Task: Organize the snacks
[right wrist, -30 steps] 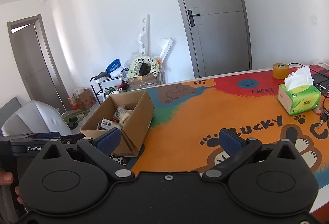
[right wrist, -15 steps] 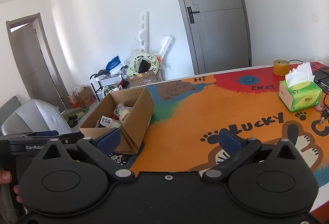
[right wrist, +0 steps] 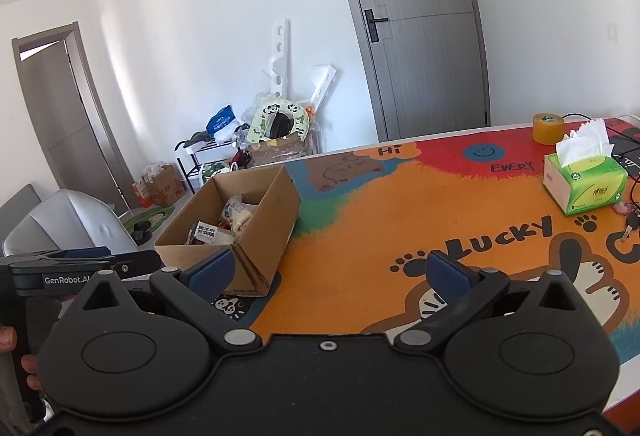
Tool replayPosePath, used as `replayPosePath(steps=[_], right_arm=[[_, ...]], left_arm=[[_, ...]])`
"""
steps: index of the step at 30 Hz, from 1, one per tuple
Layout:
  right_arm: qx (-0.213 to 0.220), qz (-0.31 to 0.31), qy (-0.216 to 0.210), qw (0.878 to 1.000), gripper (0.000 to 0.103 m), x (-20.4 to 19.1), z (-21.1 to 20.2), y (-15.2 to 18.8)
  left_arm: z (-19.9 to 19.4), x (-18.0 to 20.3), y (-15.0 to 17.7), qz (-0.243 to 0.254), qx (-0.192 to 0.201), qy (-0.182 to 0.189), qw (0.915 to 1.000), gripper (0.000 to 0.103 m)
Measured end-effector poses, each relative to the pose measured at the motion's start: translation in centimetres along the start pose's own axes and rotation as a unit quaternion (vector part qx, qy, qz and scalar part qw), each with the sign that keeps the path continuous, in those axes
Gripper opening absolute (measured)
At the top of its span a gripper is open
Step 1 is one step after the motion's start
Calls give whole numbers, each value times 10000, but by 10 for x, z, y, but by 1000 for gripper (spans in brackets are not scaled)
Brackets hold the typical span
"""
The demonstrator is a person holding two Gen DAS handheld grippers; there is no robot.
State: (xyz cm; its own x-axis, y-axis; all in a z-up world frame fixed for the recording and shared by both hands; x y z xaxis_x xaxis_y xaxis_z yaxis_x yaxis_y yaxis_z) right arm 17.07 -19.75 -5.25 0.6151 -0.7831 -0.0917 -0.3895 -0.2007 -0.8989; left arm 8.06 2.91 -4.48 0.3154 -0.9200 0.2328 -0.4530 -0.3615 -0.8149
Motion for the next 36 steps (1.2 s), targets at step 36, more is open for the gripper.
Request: replayPosePath(steps=[36], right_arm=[[-82, 19, 7, 10000, 103, -1, 3, 3]], left_arm=[[1, -1, 4, 52, 7, 26, 10000, 102]])
Point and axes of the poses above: each gripper's, at about its wrist camera, not at the fingertips, and z roughly the way its jaws point, x to its right, y to its underside, the point moved 8 cm from there along z, roughly the way its jaws point, and after that the axes turned 10 degrees about -z, right-handed, at the moved point
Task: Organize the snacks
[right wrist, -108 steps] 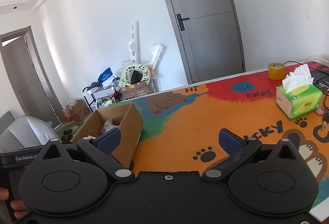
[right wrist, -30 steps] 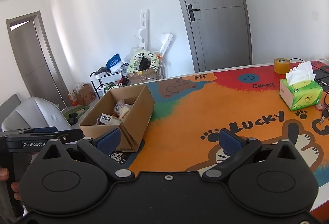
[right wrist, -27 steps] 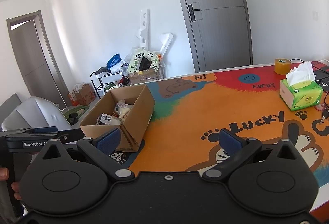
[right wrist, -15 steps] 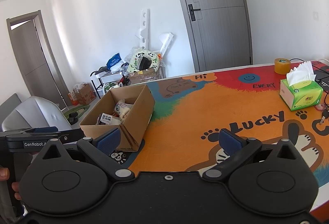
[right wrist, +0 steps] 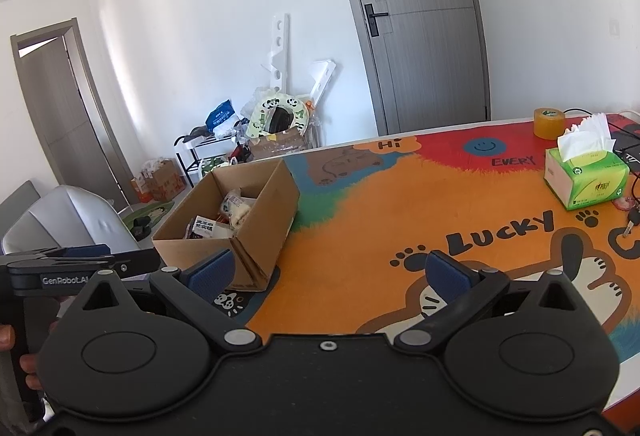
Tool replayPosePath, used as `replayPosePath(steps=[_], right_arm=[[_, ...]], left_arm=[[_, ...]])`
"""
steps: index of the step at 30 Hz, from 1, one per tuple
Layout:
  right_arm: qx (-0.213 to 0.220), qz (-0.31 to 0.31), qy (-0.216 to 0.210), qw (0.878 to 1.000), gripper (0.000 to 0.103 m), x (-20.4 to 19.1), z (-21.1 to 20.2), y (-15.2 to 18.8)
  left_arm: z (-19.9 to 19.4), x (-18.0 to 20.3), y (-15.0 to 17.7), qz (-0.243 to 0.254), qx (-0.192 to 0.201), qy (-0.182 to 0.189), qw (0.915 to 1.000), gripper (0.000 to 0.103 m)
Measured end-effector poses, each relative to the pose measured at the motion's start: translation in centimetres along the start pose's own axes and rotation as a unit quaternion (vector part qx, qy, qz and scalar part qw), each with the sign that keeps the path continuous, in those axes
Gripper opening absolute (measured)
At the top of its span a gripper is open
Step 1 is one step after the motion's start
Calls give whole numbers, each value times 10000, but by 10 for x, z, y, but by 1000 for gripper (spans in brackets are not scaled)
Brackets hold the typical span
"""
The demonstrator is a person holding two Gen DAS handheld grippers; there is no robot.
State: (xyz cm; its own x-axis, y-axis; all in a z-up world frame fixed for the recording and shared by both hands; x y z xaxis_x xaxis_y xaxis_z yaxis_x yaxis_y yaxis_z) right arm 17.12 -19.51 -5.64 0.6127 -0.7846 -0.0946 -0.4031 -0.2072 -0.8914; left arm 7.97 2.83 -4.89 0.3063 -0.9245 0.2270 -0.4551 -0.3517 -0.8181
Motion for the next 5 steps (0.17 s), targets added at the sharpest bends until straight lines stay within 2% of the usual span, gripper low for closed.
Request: replayPosePath(steps=[5], right_arm=[[37, 6, 104, 9999, 103, 3, 1, -2]], left_arm=[[1, -1, -1, -100, 10, 108, 9999, 103]])
Point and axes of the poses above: each gripper's, at about its wrist camera, not at the fingertips, and z roughly the way its jaws point, x to its right, y to its underside, the point moved 8 cm from there along z, roughly the way its jaws point, and after that the axes turned 10 degrees about -z, right-handed, at the moved point
